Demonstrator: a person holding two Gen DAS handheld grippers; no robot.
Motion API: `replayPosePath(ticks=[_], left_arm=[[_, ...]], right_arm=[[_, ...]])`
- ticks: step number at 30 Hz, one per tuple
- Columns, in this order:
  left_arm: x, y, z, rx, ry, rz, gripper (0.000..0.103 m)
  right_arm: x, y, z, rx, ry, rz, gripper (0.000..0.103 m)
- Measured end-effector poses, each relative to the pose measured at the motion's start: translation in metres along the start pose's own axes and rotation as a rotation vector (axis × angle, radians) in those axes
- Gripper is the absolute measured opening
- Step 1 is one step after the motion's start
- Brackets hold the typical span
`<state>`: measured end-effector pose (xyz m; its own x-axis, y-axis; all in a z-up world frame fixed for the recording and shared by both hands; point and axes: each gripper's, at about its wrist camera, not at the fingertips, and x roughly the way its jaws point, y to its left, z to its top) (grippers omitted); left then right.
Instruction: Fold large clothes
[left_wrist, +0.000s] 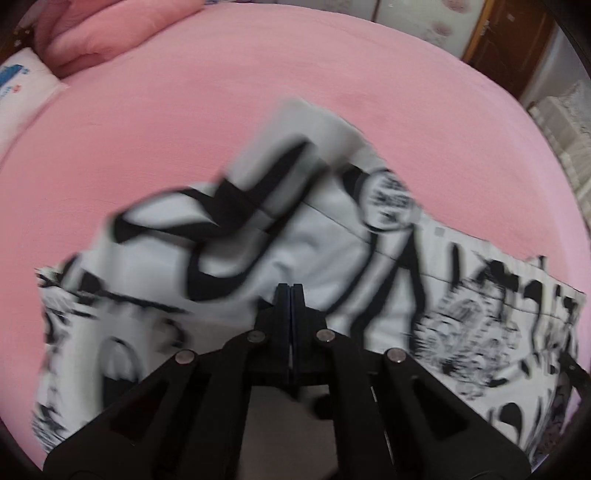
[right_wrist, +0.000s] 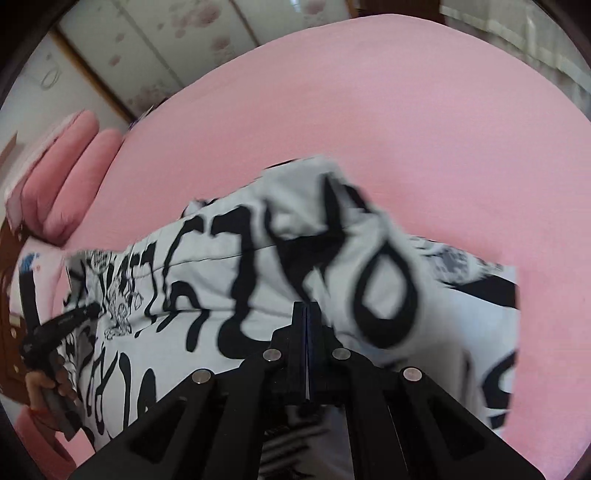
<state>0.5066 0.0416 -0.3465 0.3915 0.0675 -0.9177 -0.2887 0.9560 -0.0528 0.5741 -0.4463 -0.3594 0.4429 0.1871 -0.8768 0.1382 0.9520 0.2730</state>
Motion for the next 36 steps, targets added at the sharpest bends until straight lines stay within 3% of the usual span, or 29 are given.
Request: replayPosePath(ticks=[3, 7, 10, 14, 15, 19, 23, 27, 30, 33, 36], left_arm=[[-0.001, 0.021, 0.006, -0.005, -0.02, 0.1, 0.001], [0.001, 0.051, 0.011, -0.036, -0.018, 0.174, 0.001], [0.0, 0.067, 0.013, -0.038, 0.0, 0.152, 0.001], [-0.014, 0.065, 0.019, -0.034, 0.028, 0.197, 0.001], [-0.019, 0.062, 0.02, -0.057, 0.041, 0.173, 0.001], [-0.055, 0.053, -0.004, -0.099, 0.056, -0.05, 0.001], [-0.08, 0.014, -0.027, 0.02, 0.108, -0.32, 0.001], [-0.084, -0.037, -0.049, 0.112, 0.167, -0.471, 0.001], [-0.072, -0.064, -0.061, 0.137, 0.223, -0.484, 0.001], [-0.05, -0.077, -0.072, 0.151, 0.268, -0.373, 0.001], [-0.038, -0.071, -0.07, 0.127, 0.285, -0.375, 0.001]], right_arm=[[-0.014, -0.015, 0.0, 0.003, -0.031, -0.103, 0.0], [-0.026, -0.036, -0.001, 0.088, -0.029, -0.097, 0.0], [-0.037, -0.035, -0.001, 0.082, -0.031, -0.105, 0.0], [-0.044, -0.021, -0.004, 0.039, -0.019, -0.106, 0.0], [-0.046, -0.016, -0.004, 0.036, -0.018, -0.098, 0.0], [-0.05, 0.009, -0.002, 0.044, -0.013, -0.003, 0.0], [-0.045, 0.045, -0.008, 0.033, 0.01, 0.114, 0.0], [-0.018, 0.096, -0.027, 0.012, 0.092, 0.229, 0.0], [-0.002, 0.138, -0.043, -0.062, 0.135, 0.247, 0.0], [0.018, 0.159, -0.059, -0.125, 0.194, 0.19, 0.0], [0.02, 0.161, -0.068, -0.219, 0.177, 0.154, 0.0]])
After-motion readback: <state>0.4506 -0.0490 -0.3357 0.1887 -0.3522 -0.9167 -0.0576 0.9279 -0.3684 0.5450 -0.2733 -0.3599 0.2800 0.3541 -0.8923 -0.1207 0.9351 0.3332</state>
